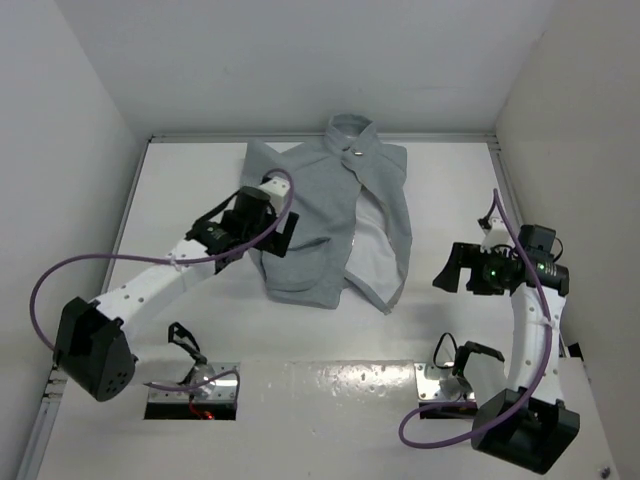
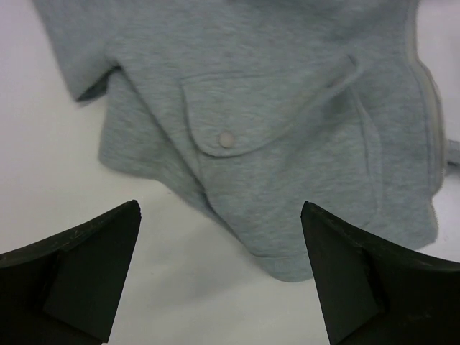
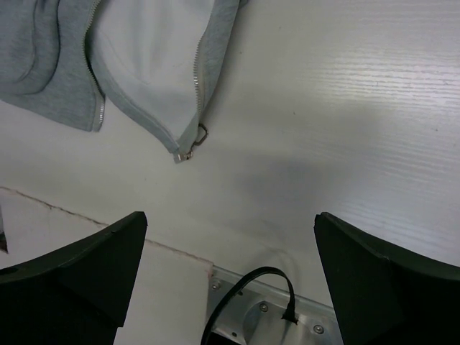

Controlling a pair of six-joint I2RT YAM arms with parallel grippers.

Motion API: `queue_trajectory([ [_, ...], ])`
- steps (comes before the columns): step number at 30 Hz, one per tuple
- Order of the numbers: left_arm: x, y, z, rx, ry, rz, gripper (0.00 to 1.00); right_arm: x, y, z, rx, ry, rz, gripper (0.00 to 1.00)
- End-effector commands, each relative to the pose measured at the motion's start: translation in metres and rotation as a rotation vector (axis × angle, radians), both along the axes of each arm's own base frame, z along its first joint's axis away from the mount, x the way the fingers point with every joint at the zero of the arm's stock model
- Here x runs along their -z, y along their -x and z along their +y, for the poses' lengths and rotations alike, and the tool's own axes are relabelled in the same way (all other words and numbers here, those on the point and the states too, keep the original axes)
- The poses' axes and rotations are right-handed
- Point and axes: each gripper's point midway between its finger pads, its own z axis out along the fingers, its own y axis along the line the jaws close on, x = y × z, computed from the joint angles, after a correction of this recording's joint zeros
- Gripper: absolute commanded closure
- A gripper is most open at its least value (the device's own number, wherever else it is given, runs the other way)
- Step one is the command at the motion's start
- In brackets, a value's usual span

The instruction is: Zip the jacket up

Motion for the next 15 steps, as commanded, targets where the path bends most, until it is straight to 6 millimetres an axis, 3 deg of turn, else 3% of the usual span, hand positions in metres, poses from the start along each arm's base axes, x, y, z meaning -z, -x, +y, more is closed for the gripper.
queue_trajectory([
  [1, -0.018, 0.004, -0.056, 0.104, 0.048, -0.009, 0.00, -0.005, -0.009, 0.003, 0.043, -0.051, -0.011, 0.00],
  [4, -0.008, 0.015, -0.104, 0.154, 0.076, 0.057, 0.00, -0.010, -0.012, 0.001, 0.072, -0.069, -0.018, 0.00],
  [5, -0.007, 0.030, -0.131, 0.191, 0.093, 0.077, 0.00, -0.011, -0.014, -0.002, 0.082, -0.070, -0.033, 0.00],
  [7, -0.001, 0.045, -0.162, 0.243, 0.116, 0.092, 0.00, -0.020, -0.018, -0.008, 0.170, -0.112, -0.042, 0.00],
  [8, 0.007, 0.061, -0.192, 0.296, 0.116, 0.103, 0.00, -0.024, -0.019, -0.008, 0.178, -0.126, -0.059, 0.00],
  [10, 0.019, 0.073, -0.221, 0.296, 0.118, 0.111, 0.02, -0.036, -0.022, -0.016, 0.240, -0.158, -0.087, 0.00],
  [11, 0.035, 0.086, -0.249, 0.313, 0.100, 0.126, 0.02, -0.041, -0.022, -0.015, 0.254, -0.180, -0.095, 0.00],
  [15, 0.048, 0.096, -0.300, 0.304, 0.075, 0.082, 0.06, -0.062, -0.024, -0.029, 0.340, -0.259, -0.126, 0.00],
])
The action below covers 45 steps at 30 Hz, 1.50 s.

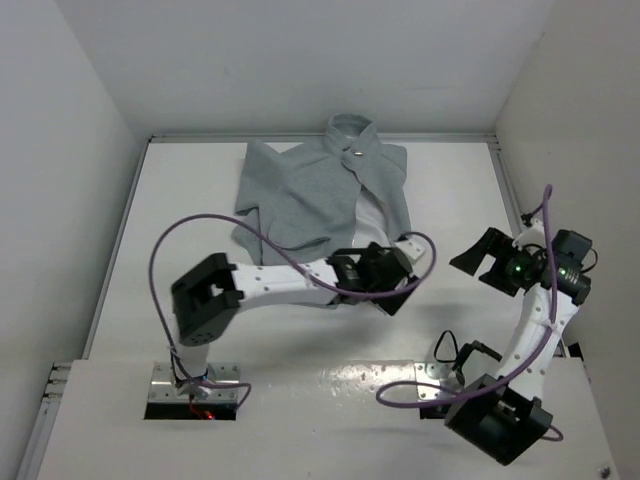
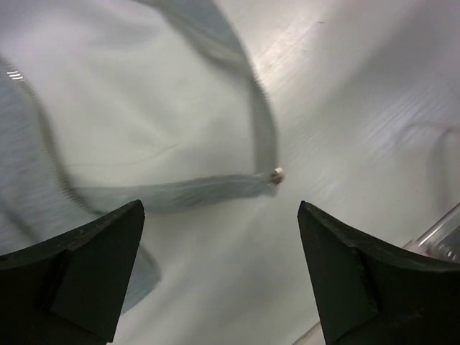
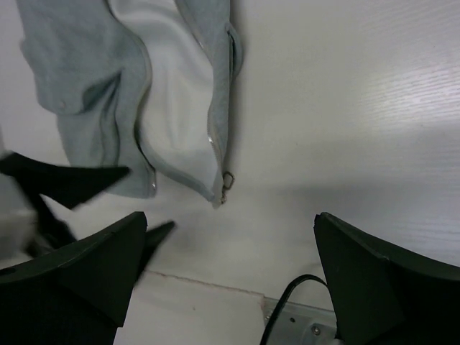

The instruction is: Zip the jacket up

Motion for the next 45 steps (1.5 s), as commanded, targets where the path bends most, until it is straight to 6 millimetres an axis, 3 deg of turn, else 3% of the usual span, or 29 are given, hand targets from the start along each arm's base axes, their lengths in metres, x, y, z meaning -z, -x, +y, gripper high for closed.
queue_trajectory([
  [1, 0.014, -0.008, -0.032, -0.112, 0.016, -0.043, 0.09, -0.044, -0.011, -0.003, 0.042, -0.102, -0.121, 0.00],
  [2, 0.020, -0.004, -0.041, -0.099, 0.010, -0.042, 0.11, -0.045, -0.011, -0.015, 0.092, -0.119, -0.124, 0.00],
  [3, 0.017, -0.008, -0.054, -0.105, 0.032, -0.042, 0.13, -0.050, -0.010, -0.014, 0.095, -0.140, -0.127, 0.00],
  [4, 0.038, -0.008, -0.055, -0.116, -0.002, -0.022, 0.13, -0.059, -0.012, -0.012, 0.082, -0.177, -0.158, 0.00],
  [6, 0.042, -0.009, -0.065, -0.108, -0.003, -0.012, 0.14, -0.061, -0.011, -0.020, 0.108, -0.206, -0.162, 0.00],
  [10, 0.056, -0.022, -0.065, -0.154, -0.042, -0.058, 0.14, -0.066, -0.009, -0.021, 0.107, -0.248, -0.187, 0.00],
  [14, 0.085, -0.029, -0.060, -0.178, -0.121, -0.085, 0.14, -0.067, -0.007, -0.023, 0.080, -0.227, -0.206, 0.00],
  [16, 0.090, -0.033, -0.064, -0.178, -0.133, -0.097, 0.19, -0.068, -0.006, -0.021, 0.072, -0.220, -0.207, 0.00],
  [19, 0.093, -0.040, -0.060, -0.191, -0.159, -0.110, 0.41, -0.069, -0.004, -0.020, 0.061, -0.204, -0.213, 0.00],
  [20, 0.091, -0.041, -0.060, -0.182, -0.166, -0.115, 0.62, -0.069, -0.004, -0.020, 0.055, -0.197, -0.216, 0.00],
  [23, 0.084, -0.043, -0.058, -0.176, -0.156, -0.108, 0.88, -0.072, -0.003, -0.016, 0.039, -0.207, -0.238, 0.00],
  [24, 0.069, -0.044, -0.059, -0.168, -0.121, -0.092, 0.96, -0.072, -0.003, -0.015, 0.028, -0.204, -0.248, 0.00],
  [26, 0.057, -0.048, -0.049, -0.173, -0.101, -0.073, 1.00, -0.074, -0.003, -0.010, 0.002, -0.214, -0.281, 0.00],
  [27, 0.050, -0.036, -0.063, -0.074, -0.031, 0.014, 1.00, -0.073, -0.002, -0.007, -0.016, -0.203, -0.300, 0.00],
  [29, 0.013, -0.036, -0.060, 0.035, 0.114, 0.122, 1.00, -0.082, 0.002, 0.009, -0.094, -0.223, -0.380, 0.00],
  [30, -0.015, -0.015, -0.078, 0.205, 0.273, 0.217, 1.00, -0.082, 0.005, 0.014, -0.143, -0.186, -0.422, 0.00],
  [31, -0.039, -0.013, -0.076, 0.270, 0.365, 0.234, 1.00, -0.086, 0.007, 0.024, -0.190, -0.193, -0.450, 0.00],
  [32, -0.064, -0.017, -0.054, 0.292, 0.454, 0.236, 1.00, -0.079, 0.009, 0.031, -0.211, -0.197, -0.455, 0.00],
  [33, -0.104, -0.005, -0.060, 0.406, 0.630, 0.243, 1.00, -0.075, 0.009, 0.033, -0.224, -0.195, -0.450, 0.00],
  [34, -0.120, 0.000, -0.052, 0.450, 0.704, 0.254, 1.00, -0.073, 0.009, 0.042, -0.287, -0.185, -0.460, 0.00],
  [35, -0.127, -0.002, -0.037, 0.465, 0.753, 0.272, 1.00, -0.066, 0.010, 0.047, -0.306, -0.207, -0.458, 0.01],
  [38, -0.144, 0.004, -0.030, 0.514, 0.834, 0.365, 1.00, -0.062, 0.014, 0.078, -0.454, -0.295, -0.439, 0.04],
  [39, -0.143, 0.002, -0.029, 0.532, 0.839, 0.368, 1.00, -0.061, 0.008, 0.079, -0.492, -0.272, -0.464, 0.05],
  [41, -0.149, 0.007, -0.026, 0.560, 0.865, 0.348, 1.00, -0.060, 0.015, 0.107, -0.566, -0.387, -0.365, 0.06],
  [42, -0.144, 0.005, -0.021, 0.552, 0.870, 0.338, 1.00, -0.054, -0.002, 0.104, -0.602, -0.280, -0.437, 0.06],
  [43, -0.147, 0.009, -0.019, 0.565, 0.884, 0.339, 1.00, -0.049, -0.002, 0.111, -0.610, -0.295, -0.416, 0.06],
  [44, -0.156, 0.012, -0.018, 0.594, 0.914, 0.309, 1.00, -0.052, -0.002, 0.131, -0.660, -0.333, -0.384, 0.06],
  [45, -0.151, 0.011, -0.014, 0.595, 0.920, 0.312, 1.00, -0.045, -0.008, 0.136, -0.674, -0.328, -0.392, 0.06],
])
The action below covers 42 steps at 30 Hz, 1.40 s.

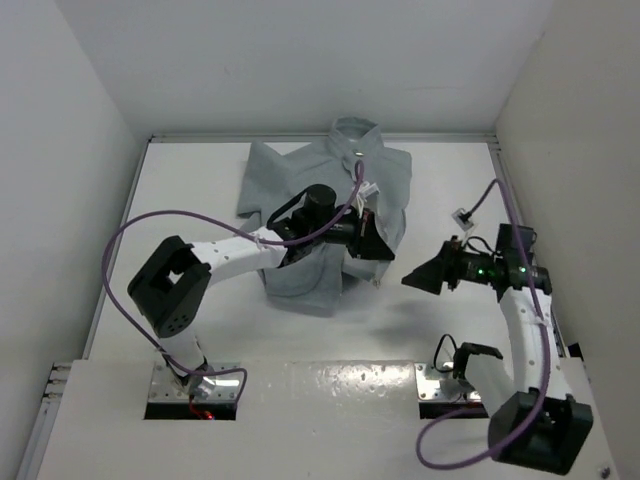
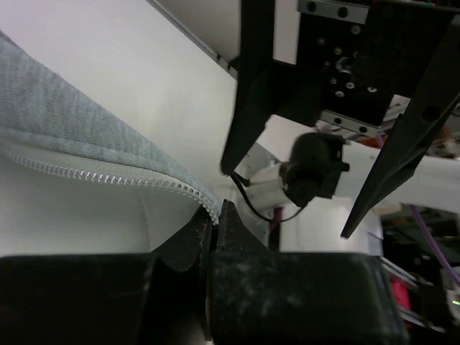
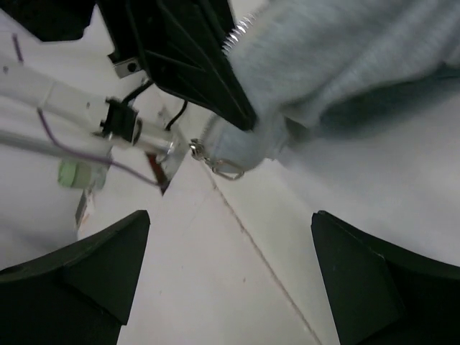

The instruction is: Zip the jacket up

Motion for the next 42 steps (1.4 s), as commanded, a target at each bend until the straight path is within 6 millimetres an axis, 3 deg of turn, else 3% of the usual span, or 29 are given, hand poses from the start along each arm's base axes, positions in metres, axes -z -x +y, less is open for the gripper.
queue_trajectory([
  [1, -0.039, 0.029, 0.007, 0.148, 0.170, -0.034, 1.00, -0.009, -0.027, 0.022, -0.043, -0.020, -0.072, 0.06],
  [2, -0.054, 0.037, 0.009, 0.193, 0.243, -0.080, 1.00, -0.017, -0.034, 0.026, -0.019, -0.085, -0.022, 0.06],
  [3, -0.050, 0.038, 0.016, 0.196, 0.261, -0.057, 1.00, -0.005, -0.036, 0.027, -0.012, -0.118, 0.044, 0.05],
  [4, -0.050, 0.039, 0.020, 0.198, 0.281, 0.011, 1.00, -0.013, -0.041, 0.030, -0.026, -0.156, 0.023, 0.03],
  [5, -0.059, 0.036, 0.026, 0.191, 0.330, -0.018, 1.00, -0.013, -0.040, 0.033, -0.042, -0.162, 0.034, 0.03],
  [7, -0.053, 0.033, 0.033, 0.167, 0.333, 0.044, 1.00, -0.010, -0.035, 0.045, -0.103, -0.152, 0.033, 0.03],
  [12, -0.064, 0.026, 0.040, 0.136, 0.399, 0.067, 1.00, -0.005, -0.032, 0.059, -0.144, -0.146, 0.034, 0.05],
  [21, -0.065, 0.010, 0.032, 0.083, 0.441, 0.116, 1.00, -0.005, -0.032, 0.071, -0.160, -0.183, 0.063, 0.09],
  [26, -0.052, 0.000, 0.028, 0.043, 0.431, 0.155, 1.00, -0.022, -0.043, 0.073, -0.143, -0.224, 0.037, 0.18],
  [34, -0.056, -0.014, 0.017, 0.030, 0.448, 0.163, 1.00, -0.012, -0.033, 0.078, -0.182, -0.216, 0.064, 0.28],
  [42, -0.062, -0.006, 0.006, 0.064, 0.459, 0.164, 1.00, -0.013, -0.032, 0.078, -0.206, -0.205, 0.060, 0.38],
])
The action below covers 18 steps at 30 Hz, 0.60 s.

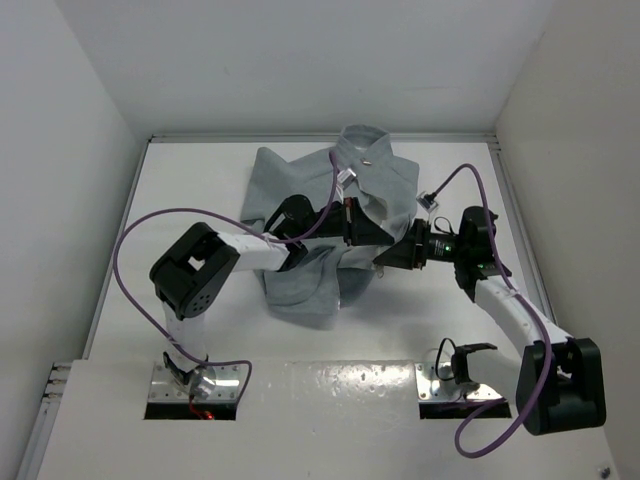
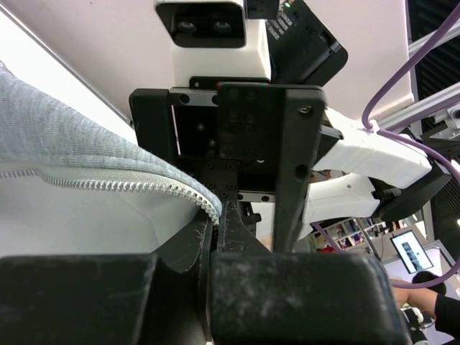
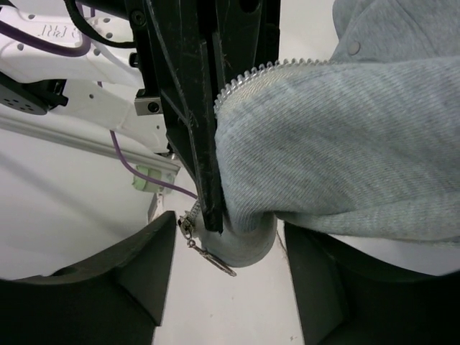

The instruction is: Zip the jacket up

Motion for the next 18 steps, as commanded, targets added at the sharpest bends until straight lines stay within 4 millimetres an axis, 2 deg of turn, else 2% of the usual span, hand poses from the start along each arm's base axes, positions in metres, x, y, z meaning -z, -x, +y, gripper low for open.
queue_trajectory([
  [1, -0.035, 0.008, -0.005, 0.009, 0.099, -0.093, 1.00, -0.008, 0.002, 0.003, -0.042, -0.006, -0.052, 0.41],
  [5, -0.027, 0.009, -0.004, 0.009, 0.085, -0.077, 1.00, -0.012, 0.001, 0.003, -0.041, -0.009, -0.057, 0.46],
  [9, -0.031, 0.012, -0.001, 0.012, 0.097, -0.079, 1.00, -0.015, 0.003, 0.003, -0.051, -0.013, -0.064, 0.52],
  [18, -0.034, 0.004, 0.011, -0.013, 0.118, -0.045, 1.00, -0.018, 0.010, 0.003, -0.069, -0.022, -0.064, 0.53],
])
